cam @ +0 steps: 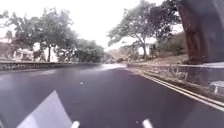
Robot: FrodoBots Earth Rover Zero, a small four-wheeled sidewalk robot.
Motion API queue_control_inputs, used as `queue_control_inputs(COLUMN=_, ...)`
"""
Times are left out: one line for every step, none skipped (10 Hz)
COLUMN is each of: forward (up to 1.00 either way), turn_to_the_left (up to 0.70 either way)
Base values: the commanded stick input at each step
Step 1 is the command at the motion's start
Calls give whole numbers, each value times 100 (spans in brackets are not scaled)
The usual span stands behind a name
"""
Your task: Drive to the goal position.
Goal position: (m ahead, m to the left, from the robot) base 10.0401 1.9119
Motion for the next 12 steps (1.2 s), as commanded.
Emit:
queue_control_inputs(forward=70, turn_to_the_left=0)
queue_control_inputs(forward=70, turn_to_the_left=0)
queue_control_inputs(forward=70, turn_to_the_left=0)
queue_control_inputs(forward=70, turn_to_the_left=0)
queue_control_inputs(forward=70, turn_to_the_left=0)
queue_control_inputs(forward=70, turn_to_the_left=0)
queue_control_inputs(forward=70, turn_to_the_left=0)
queue_control_inputs(forward=70, turn_to_the_left=0)
queue_control_inputs(forward=70, turn_to_the_left=0)
queue_control_inputs(forward=70, turn_to_the_left=0)
queue_control_inputs(forward=70, turn_to_the_left=0)
queue_control_inputs(forward=70, turn_to_the_left=0)
